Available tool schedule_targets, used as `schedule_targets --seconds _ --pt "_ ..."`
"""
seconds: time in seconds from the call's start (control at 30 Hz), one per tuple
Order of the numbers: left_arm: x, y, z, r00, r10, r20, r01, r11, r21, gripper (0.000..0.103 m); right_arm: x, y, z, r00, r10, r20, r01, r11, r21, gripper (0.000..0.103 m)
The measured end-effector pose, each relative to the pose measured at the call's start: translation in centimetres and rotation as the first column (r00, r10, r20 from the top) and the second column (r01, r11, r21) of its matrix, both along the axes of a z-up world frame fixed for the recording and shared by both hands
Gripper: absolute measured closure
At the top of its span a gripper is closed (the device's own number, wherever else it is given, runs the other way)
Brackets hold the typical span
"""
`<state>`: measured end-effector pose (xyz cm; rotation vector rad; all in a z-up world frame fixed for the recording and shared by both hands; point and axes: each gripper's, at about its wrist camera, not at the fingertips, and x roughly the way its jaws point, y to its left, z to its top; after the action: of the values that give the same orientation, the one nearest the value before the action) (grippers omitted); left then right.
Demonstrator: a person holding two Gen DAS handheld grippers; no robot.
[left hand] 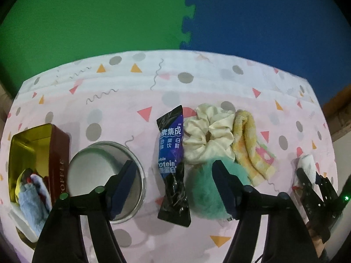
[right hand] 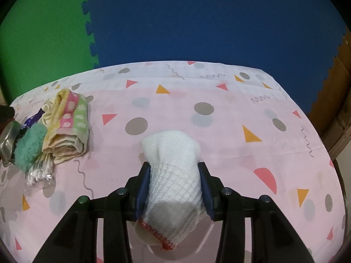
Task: Organize soft objects
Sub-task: 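Grasp the blue protein drink pouch with the left tool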
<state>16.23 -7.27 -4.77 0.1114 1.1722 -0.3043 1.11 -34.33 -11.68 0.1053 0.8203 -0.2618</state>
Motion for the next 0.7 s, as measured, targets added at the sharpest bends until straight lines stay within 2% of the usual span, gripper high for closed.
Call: schedule_targets --seconds 0.1,0.17,0.27,0.4,0.53,0.6,0.63,0.7 --pt "1.0 -0.3 -0.9 0.999 0.004 -0.036 -0.004 1.0 0.003 0.036 0.0 -0.1 0.0 1.0 0.001 0.001 -0.001 1.0 0.009 0.059" --pt "1.6 -0.5 -1.6 0.998 0.019 -0.061 -0.018 1.0 0.014 0.045 0.0 -0.1 -0.1 1.0 0.001 0.003 -0.001 1.0 0.014 0.059" --pt "2.4 -0.6 -2.9 0.993 0.034 -0.115 -0.032 0.999 0.018 0.049 0.0 -0.2 -0.1 1.0 0.001 0.003 -0.001 1.0 0.018 0.059" --pt "3.1 -0.7 -3.9 0.987 0.055 -0.148 -0.053 0.999 0.013 0.055 0.0 -0.2 -0.1 1.0 0.001 0.004 -0.001 1.0 0.025 0.058" --pt "3.6 -0.9 -5.0 0.981 0.068 -0.184 -0.068 0.998 0.006 0.067 0.0 -0.3 -0.1 1.0 0.001 0.006 -0.001 0.999 0.035 0.058" --pt "3.7 -1.1 -5.4 0.978 0.071 -0.195 -0.07 0.998 0.013 0.07 -0.1 -0.4 -0.1 1.0 0.0 0.007 -0.001 0.999 0.039 0.058" --pt "3.8 -1.2 -5.6 0.978 0.072 -0.198 -0.07 0.997 0.015 0.076 -0.1 -0.3 -0.1 1.0 0.0 0.007 -0.001 0.999 0.041 0.058" --pt "3.7 -1.2 -5.7 0.978 0.07 -0.197 -0.069 0.998 0.013 0.077 -0.1 -0.4 -0.1 1.0 -0.003 0.01 0.003 0.999 0.045 0.058"
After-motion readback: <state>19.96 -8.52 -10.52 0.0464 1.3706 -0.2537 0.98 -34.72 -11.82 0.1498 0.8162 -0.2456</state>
